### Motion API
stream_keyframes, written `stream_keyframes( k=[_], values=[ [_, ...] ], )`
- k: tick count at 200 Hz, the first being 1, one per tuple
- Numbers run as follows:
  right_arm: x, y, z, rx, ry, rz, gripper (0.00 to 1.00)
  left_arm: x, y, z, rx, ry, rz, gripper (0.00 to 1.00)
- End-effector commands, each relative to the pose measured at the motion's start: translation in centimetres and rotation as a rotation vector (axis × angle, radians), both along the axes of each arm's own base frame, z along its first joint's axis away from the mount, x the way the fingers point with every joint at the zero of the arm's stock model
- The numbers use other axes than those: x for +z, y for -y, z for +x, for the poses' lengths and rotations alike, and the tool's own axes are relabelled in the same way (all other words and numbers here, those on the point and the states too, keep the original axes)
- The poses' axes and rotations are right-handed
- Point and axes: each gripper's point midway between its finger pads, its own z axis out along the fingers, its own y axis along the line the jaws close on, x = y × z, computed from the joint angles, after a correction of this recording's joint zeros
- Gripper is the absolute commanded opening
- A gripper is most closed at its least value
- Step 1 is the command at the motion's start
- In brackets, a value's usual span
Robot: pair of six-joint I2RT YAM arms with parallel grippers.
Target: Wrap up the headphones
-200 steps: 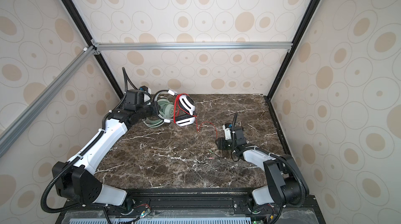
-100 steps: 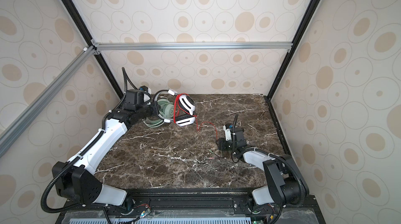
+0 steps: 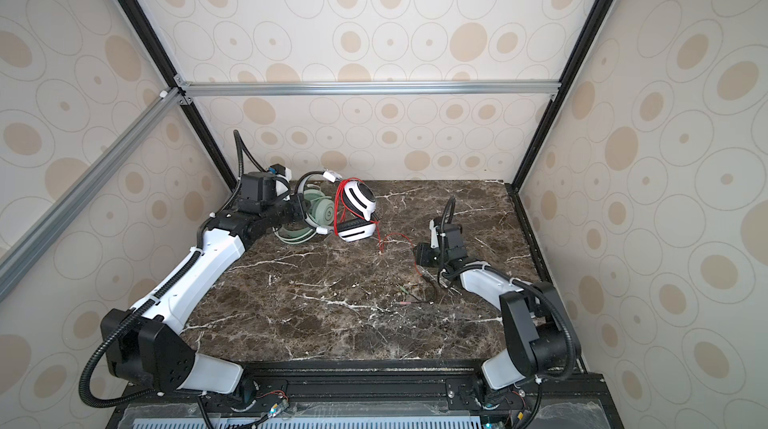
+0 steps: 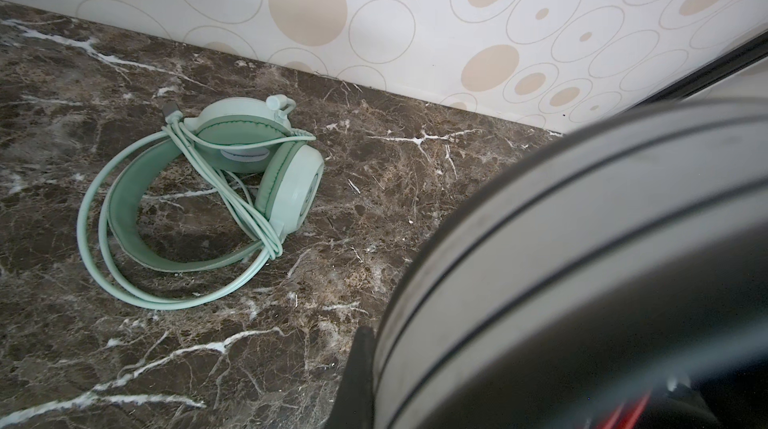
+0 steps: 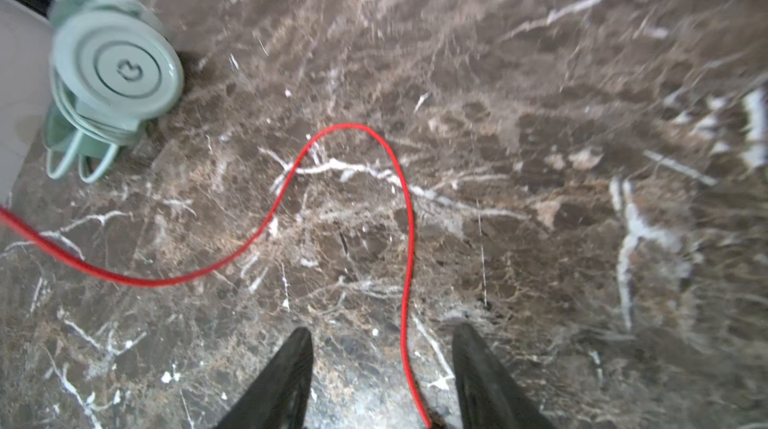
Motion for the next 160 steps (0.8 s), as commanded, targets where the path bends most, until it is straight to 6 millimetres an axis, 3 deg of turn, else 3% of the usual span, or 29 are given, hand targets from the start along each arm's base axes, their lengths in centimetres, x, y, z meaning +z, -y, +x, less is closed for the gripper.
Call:
stream_keyframes(
  k=[1, 93, 160],
  values=[
    [-1.5, -0.3, -0.4, -0.005, -0.089, 0.016, 0.57, 3.1, 1.0, 0.6, -0.027, 0.087, -0.077, 0.00],
    [-3.8, -2.2, -0.4, 0.050, -0.185, 0.088, 0.56, 2.9, 1.5, 0.7, -0.052, 0.087, -0.095, 0.00],
    [-4.3, -3.2, -0.4, 0.087, -0.211, 0.128, 0.55, 3.1, 1.5, 0.6, -0.049, 0.084, -0.098, 0.00]
  ],
)
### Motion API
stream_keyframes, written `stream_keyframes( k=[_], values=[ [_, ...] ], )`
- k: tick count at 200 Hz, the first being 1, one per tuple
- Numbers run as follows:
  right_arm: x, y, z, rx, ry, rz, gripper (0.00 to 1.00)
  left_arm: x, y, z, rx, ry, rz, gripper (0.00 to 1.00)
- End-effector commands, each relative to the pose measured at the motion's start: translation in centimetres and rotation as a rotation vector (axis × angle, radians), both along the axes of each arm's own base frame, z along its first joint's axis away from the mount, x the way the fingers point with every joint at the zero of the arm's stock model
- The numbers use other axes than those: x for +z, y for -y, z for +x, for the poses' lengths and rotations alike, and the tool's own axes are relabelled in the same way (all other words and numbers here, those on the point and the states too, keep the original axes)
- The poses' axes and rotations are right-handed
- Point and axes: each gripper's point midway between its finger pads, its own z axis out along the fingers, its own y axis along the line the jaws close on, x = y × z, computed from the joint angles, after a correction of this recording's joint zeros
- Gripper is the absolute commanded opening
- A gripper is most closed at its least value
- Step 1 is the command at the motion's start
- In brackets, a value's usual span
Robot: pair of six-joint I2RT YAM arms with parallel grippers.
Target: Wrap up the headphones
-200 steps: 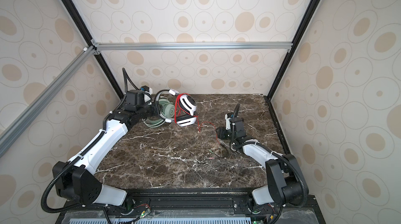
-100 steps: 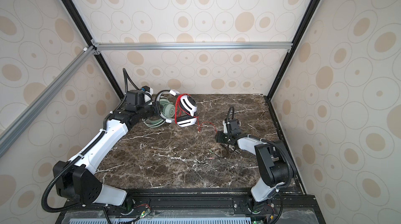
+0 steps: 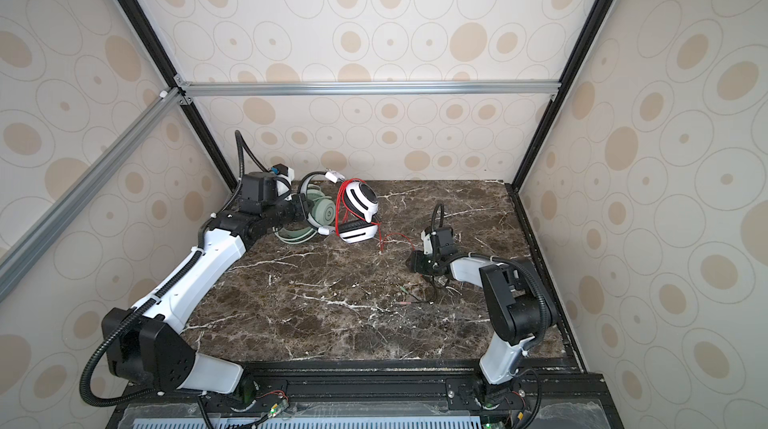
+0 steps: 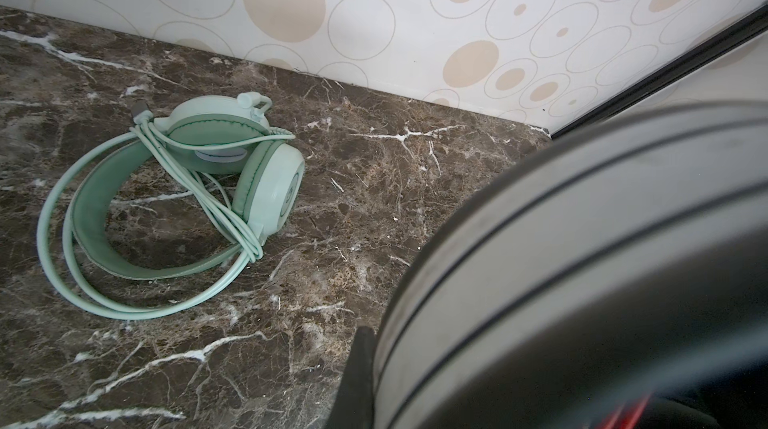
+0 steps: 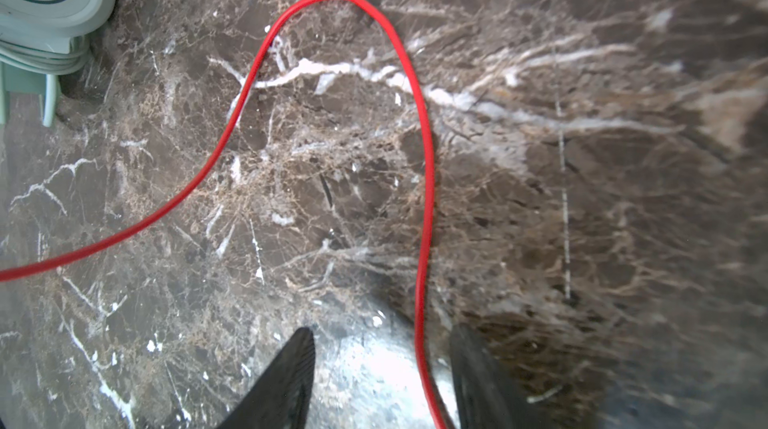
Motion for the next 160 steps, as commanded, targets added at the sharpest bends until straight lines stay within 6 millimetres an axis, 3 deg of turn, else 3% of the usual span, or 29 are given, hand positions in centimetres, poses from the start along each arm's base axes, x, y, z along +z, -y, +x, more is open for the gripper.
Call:
stream_keyframes(
  k=[1, 88, 160],
  values=[
    [-0.3, -0.7, 0.1, 0.015, -0.029, 0.035, 0.55, 3.0, 0.7, 0.6, -0.011, 0.078, -0.073, 0.00],
    [-0.5, -2.7, -0.1, 0.091, -0.057, 0.133, 0.51, 2.7, 1.2, 0.8, -0.035, 0.063, -0.075, 0.00],
    [0.2, -7.3, -1.4, 0.286, -0.023, 0.080, 0.51, 3.2, 1.3, 0.6, -0.048, 0.087, -0.077, 0.00]
  ],
)
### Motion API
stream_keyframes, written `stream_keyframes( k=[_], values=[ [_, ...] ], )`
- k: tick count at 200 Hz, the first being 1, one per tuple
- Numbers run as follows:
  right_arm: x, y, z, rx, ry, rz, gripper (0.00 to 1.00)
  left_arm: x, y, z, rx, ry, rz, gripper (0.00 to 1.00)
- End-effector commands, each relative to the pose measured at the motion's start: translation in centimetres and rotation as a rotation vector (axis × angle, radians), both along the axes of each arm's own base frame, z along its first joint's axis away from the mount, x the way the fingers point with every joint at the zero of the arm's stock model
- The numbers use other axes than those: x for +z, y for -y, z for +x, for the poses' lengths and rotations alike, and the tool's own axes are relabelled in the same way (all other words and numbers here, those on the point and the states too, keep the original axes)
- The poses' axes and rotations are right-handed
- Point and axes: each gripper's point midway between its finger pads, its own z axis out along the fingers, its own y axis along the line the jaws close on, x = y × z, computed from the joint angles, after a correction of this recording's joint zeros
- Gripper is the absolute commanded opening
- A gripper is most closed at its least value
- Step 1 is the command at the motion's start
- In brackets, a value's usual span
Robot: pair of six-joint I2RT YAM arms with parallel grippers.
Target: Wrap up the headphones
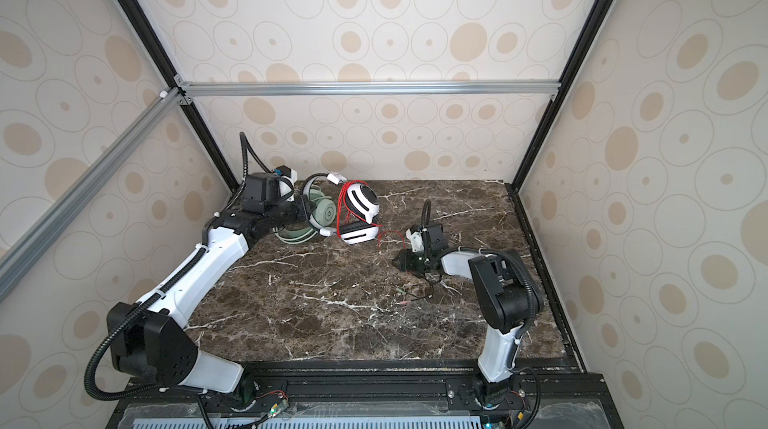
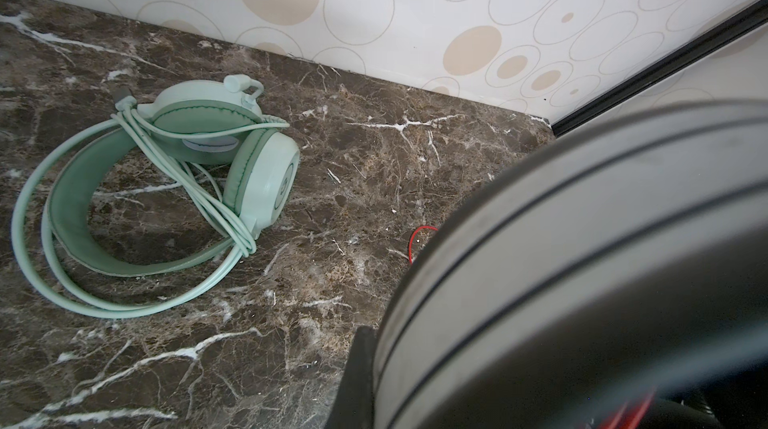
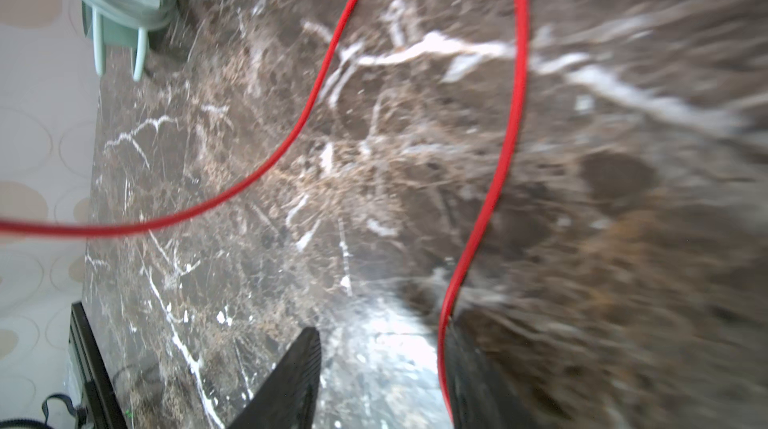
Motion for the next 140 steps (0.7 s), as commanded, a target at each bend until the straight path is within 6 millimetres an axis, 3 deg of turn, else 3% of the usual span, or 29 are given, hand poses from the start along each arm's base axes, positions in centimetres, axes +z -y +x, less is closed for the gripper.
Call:
stream_keyframes(
  k=[1, 44, 95, 140],
  values=[
    [-0.1, -1.7, -1.0, 0.089, 0.004, -0.021, 0.51, 4.2, 0.8, 0.3, -0.028, 0.114, -0.073, 0.00],
    [1.1, -2.9, -1.4, 0.141, 0.065, -0.031, 0.51, 4.4, 1.0, 0.2, -0.041, 0.117, -0.076, 0.03],
    [2.8, 0.4, -0.6, 0.027, 0.197, -0.166, 0.51, 4.7, 0.7, 0.1, -0.028, 0.136, -0.077, 0.00],
    [1.7, 4.5, -0.1, -0.080, 0.177, -0.395, 0.52, 4.5, 0.4, 0.1, -0.006, 0.129, -0.073, 0.00]
  ],
)
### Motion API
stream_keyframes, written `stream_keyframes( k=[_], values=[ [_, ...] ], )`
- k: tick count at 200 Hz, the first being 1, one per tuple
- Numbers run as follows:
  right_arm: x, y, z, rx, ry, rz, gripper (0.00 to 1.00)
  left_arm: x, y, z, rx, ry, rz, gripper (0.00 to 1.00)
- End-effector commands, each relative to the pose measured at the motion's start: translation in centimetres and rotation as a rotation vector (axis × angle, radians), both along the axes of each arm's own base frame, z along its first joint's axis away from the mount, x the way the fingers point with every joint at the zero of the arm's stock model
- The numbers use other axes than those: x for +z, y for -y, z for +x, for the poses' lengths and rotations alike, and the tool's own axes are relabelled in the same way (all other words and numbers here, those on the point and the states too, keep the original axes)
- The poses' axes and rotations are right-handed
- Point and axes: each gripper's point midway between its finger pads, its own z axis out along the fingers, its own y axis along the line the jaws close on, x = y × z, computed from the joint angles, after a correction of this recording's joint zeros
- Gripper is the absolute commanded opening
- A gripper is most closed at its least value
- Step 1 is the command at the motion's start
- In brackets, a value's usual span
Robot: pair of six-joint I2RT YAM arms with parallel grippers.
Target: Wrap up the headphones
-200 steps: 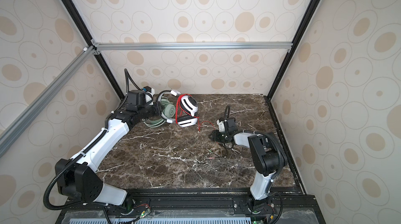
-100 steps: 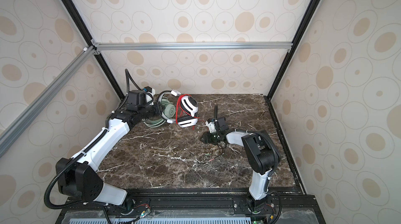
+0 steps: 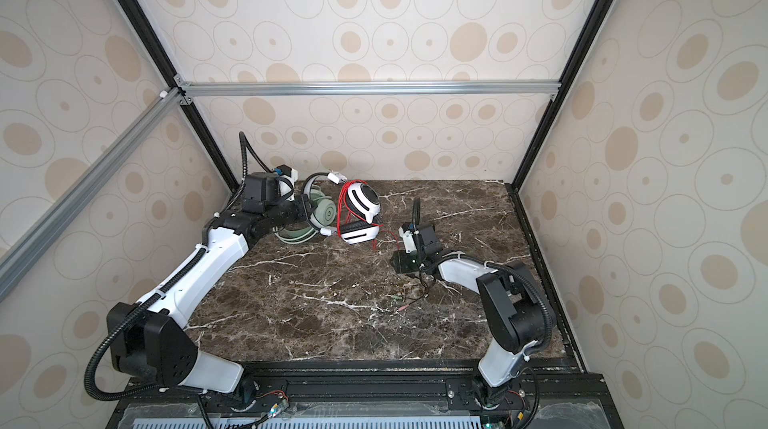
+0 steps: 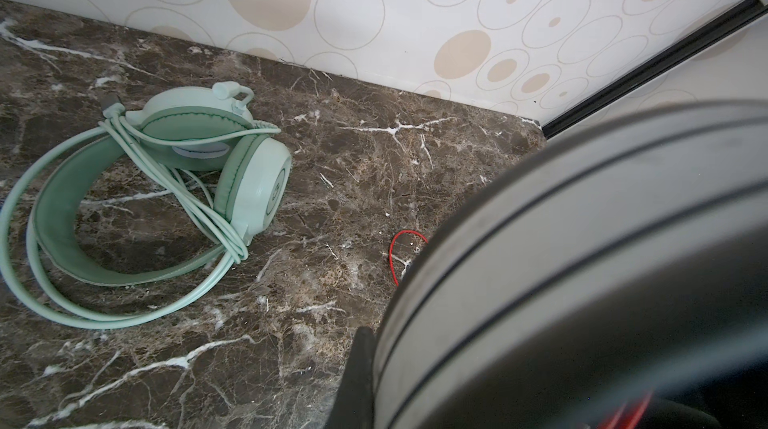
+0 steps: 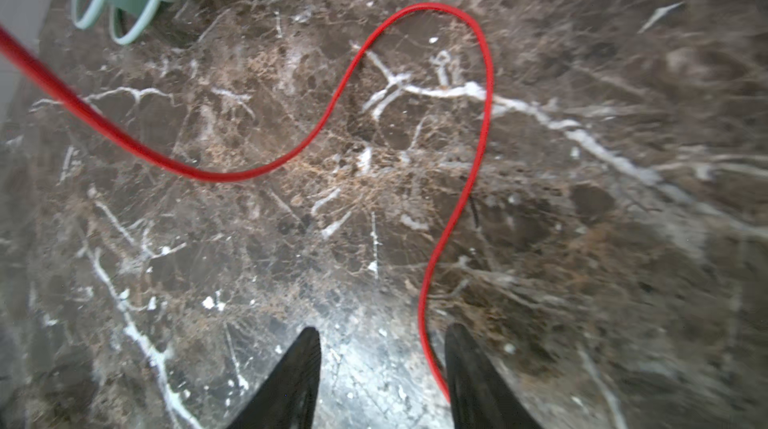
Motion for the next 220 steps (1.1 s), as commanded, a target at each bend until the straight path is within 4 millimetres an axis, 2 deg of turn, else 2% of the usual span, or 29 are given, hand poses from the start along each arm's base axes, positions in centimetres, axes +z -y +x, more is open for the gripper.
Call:
stream_keyframes(
  k=[1, 17, 28, 64, 112, 119, 132, 140, 156, 179, 198, 220],
  values=[
    [-0.7, 3.1, 0.1, -0.082, 0.001, -0.167, 0.52, 4.1, 0.1, 0.0, 0.008, 0.112, -0.061, 0.00],
    [-0.8, 3.7, 0.1, -0.087, 0.011, -0.259, 0.53, 4.1, -0.1, 0.0, 0.017, 0.115, -0.058, 0.00],
    [-1.0, 3.4, 0.1, -0.073, 0.004, -0.289, 0.55, 4.1, -0.2, 0.0, 0.021, 0.116, -0.057, 0.00],
    [-2.4, 2.1, -0.1, -0.027, -0.039, -0.308, 0.54, 4.1, -0.2, 0.0, 0.022, 0.117, -0.058, 0.00],
    [-3.0, 1.5, 1.2, -0.054, -0.051, -0.312, 0.52, 4.9, -0.3, -0.3, 0.018, 0.135, -0.069, 0.00],
    [-3.0, 1.7, 1.6, -0.072, -0.053, -0.331, 0.50, 5.0, -0.4, -0.4, 0.020, 0.138, -0.071, 0.00],
    [-2.8, 2.5, 2.5, -0.114, -0.050, -0.385, 0.27, 5.1, -0.3, -0.4, 0.016, 0.137, -0.073, 0.00],
    [-2.5, 2.8, 3.1, -0.137, -0.040, -0.414, 0.21, 5.2, -0.2, -0.4, 0.011, 0.137, -0.078, 0.00],
    [-1.8, 3.5, 4.6, -0.171, -0.008, -0.460, 0.19, 5.2, 0.0, -0.5, 0.001, 0.134, -0.089, 0.00],
    [-1.0, 3.1, 7.2, -0.177, 0.026, -0.498, 0.19, 5.4, 0.2, -0.7, -0.008, 0.137, -0.096, 0.00],
    [-1.6, 2.6, 9.0, -0.170, 0.004, -0.506, 0.20, 5.7, 0.1, -0.8, -0.005, 0.144, -0.095, 0.00],
    [-2.5, 1.9, 10.1, -0.150, -0.041, -0.470, 0.22, 6.0, -0.1, -0.9, 0.002, 0.153, -0.090, 0.00]
  ],
)
